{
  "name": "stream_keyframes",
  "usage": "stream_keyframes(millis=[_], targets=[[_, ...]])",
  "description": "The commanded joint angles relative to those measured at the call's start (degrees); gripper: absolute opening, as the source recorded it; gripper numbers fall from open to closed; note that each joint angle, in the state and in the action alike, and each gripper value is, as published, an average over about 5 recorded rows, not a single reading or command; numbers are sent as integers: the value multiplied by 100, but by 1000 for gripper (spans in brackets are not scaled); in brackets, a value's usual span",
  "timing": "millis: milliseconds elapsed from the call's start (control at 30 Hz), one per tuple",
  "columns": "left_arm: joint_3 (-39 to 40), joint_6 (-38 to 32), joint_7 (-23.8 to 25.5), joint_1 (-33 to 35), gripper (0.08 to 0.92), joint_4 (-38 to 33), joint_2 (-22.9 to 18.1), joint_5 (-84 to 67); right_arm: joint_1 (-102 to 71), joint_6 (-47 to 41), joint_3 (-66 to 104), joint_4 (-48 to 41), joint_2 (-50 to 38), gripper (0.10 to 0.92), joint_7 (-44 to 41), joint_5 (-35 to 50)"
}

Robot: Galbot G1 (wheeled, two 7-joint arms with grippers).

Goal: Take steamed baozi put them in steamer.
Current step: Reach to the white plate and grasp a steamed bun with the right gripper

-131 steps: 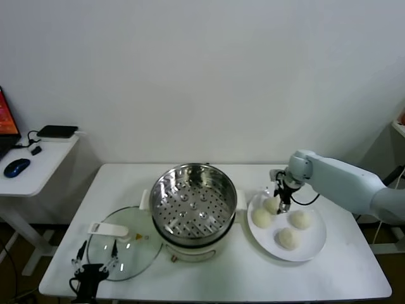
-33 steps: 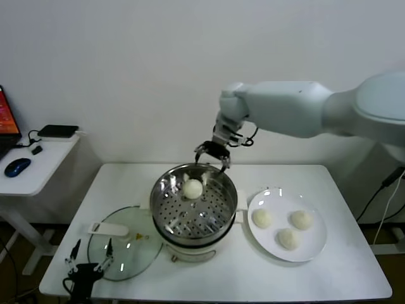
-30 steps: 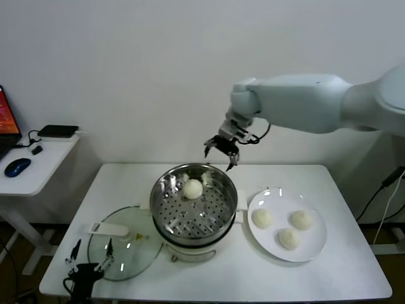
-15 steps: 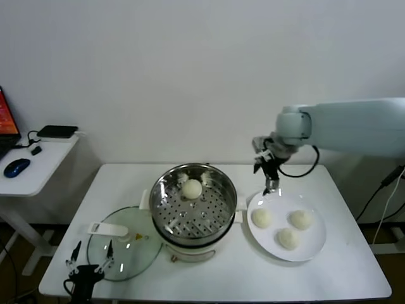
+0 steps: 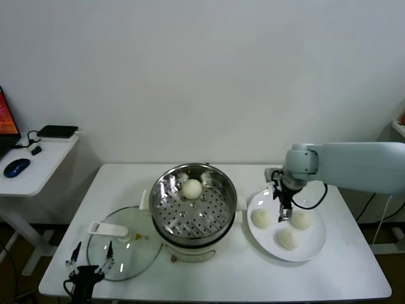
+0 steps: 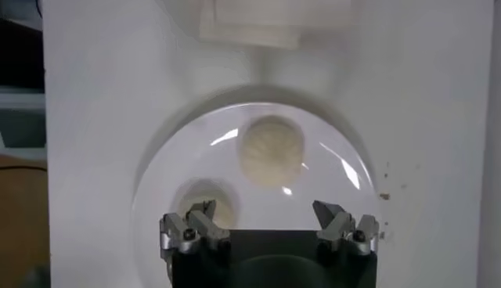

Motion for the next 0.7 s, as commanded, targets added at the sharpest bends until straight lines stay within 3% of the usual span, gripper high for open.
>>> stream_keyframes(millis=[33,700], targets=[[-20,1,0,-1,823,10,-176,21,-1338,-310,1083,-448,-108,823,341,-329],[-11,-4,-10,2,823,-8,-207,46,-1680,-174,1609,-909,147,821,468,-368]])
